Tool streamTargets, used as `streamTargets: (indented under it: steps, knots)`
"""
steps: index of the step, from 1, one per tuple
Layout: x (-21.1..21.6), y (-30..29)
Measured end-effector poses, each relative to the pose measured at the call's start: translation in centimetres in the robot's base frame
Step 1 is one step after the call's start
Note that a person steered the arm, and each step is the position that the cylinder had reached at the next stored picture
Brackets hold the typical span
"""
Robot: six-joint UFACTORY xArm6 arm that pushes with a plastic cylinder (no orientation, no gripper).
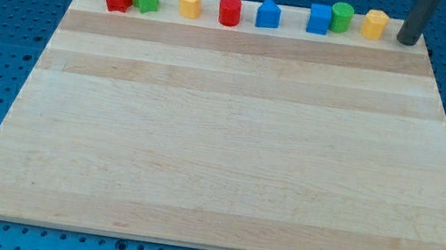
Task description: Push the hexagon into the green circle
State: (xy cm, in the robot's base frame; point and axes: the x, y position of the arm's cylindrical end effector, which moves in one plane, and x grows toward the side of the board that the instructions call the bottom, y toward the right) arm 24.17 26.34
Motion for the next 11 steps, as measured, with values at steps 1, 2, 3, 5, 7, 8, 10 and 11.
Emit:
streamTargets:
  steps: [1,2,3,5,7,8,10,11]
  knots:
    - [0.0,0.0]
    - [0.0,1.3]
    - [-1.3,3.4]
    - [-5.1,2.9]
    - [-5.1,2.6]
    - [-5.0,0.7]
    - [-5.1,-5.4]
    - [-5.0,-10.4]
